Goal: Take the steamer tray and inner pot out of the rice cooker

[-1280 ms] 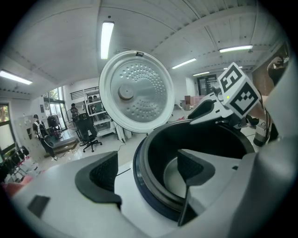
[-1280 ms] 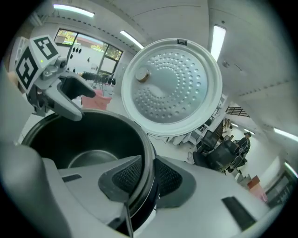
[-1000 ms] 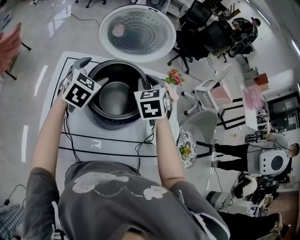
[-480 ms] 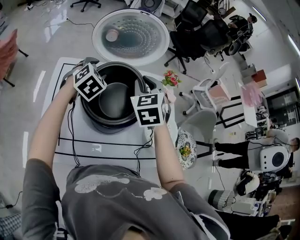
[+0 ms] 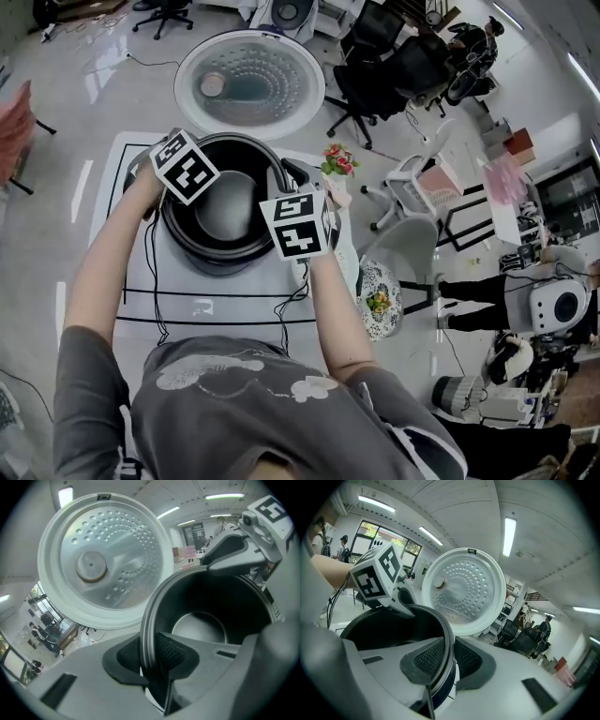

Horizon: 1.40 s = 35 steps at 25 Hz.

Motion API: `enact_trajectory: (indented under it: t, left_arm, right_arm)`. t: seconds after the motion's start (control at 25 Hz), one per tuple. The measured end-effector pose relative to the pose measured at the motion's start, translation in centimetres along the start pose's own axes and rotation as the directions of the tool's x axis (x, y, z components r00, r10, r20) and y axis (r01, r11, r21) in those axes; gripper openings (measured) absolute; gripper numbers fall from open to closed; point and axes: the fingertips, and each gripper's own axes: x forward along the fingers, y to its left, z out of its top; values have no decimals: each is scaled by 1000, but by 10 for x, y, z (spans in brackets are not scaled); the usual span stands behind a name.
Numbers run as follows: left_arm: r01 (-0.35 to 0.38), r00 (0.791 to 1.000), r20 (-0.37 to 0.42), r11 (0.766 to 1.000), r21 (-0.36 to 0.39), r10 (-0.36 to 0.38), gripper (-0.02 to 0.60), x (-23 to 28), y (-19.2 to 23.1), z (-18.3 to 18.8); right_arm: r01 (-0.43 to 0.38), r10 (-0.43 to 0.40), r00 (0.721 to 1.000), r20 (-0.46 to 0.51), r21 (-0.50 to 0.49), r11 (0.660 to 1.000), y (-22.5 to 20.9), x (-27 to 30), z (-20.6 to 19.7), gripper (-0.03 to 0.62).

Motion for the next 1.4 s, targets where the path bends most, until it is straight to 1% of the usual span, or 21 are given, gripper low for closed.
enact_trajectory:
  t: [0.12, 0.24, 0.36, 0.52, 0.56, 0.64, 0.72, 0.84, 0.96, 1.12, 1.32, 1.4]
  left_arm:
    - [17, 1000, 26, 1000, -17, -17, 69, -13, -1, 7]
    - [15, 999, 52, 1000, -11, -14, 63, -20, -3, 13]
    - [13, 999, 42, 1000, -5, -13, 61, -21, -2, 13]
    - [29, 999, 13, 999, 30, -30, 57, -27, -3, 23]
    - [32, 999, 16, 999, 42, -33, 55, -30, -3, 27]
    - [32, 998, 47, 998, 61, -35, 52, -35, 0, 39]
    - [51, 996, 67, 997, 51, -54, 49, -38, 1, 45]
    - [100, 994, 49, 995, 31, -101, 44, -40, -4, 44]
    - [103, 994, 41, 994, 37, -105, 44, -48, -5, 35]
    - [106, 993, 49, 994, 30, -107, 44, -59, -7, 24]
    - [127, 990, 62, 992, 8, -127, 43, -54, -11, 31]
    - [134, 989, 65, 991, 5, -134, 43, -63, -13, 35]
  right_arm:
    - [5, -5, 1000, 9, 21, 1000, -3, -4, -3, 92]
    - [10, -12, 1000, 28, 42, 999, -6, -7, -5, 92]
    - [7, -9, 999, 36, 59, 998, -6, -5, -7, 91]
    - [-4, 0, 999, 35, 115, 993, -10, -5, -8, 91]
    - [-7, 1, 999, 41, 128, 992, -12, -5, -7, 91]
    - [-12, 4, 999, 53, 157, 988, -15, -6, -7, 91]
    - [-19, 8, 998, 62, 178, 984, -17, -7, -7, 91]
    - [-35, 22, 997, 68, 204, 978, -18, -7, -7, 91]
    - [-54, 36, 996, 80, 227, 972, -9, -11, -6, 91]
    - [-62, 44, 995, 87, 224, 973, 4, -19, -3, 91]
    - [-61, 41, 995, 89, 235, 970, -2, -15, -8, 91]
    - [-60, 37, 995, 94, 249, 967, -4, -20, -7, 91]
